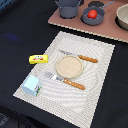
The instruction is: Interact with the objects in diverse but meaningful ways.
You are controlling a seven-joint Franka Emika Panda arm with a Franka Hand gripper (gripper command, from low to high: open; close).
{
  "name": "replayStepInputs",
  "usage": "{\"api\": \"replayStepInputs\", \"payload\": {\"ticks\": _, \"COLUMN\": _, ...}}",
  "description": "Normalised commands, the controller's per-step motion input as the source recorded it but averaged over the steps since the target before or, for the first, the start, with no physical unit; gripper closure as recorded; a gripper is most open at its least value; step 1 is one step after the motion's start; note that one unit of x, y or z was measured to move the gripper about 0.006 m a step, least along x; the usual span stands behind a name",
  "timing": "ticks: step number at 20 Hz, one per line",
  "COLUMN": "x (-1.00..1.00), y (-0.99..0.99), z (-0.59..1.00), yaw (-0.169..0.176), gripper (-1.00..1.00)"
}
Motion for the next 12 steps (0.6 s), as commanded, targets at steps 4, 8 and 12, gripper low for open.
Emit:
{"api": "replayStepInputs", "payload": {"ticks": 4, "x": 0.48, "y": -0.84, "z": 0.11, "yaw": -0.001, "gripper": -1.0}}
{"api": "replayStepInputs", "payload": {"ticks": 8, "x": 0.46, "y": -0.84, "z": 0.05, "yaw": -0.002, "gripper": -1.0}}
{"api": "replayStepInputs", "payload": {"ticks": 12, "x": 0.28, "y": -0.9, "z": -0.05, "yaw": -0.005, "gripper": -1.0}}
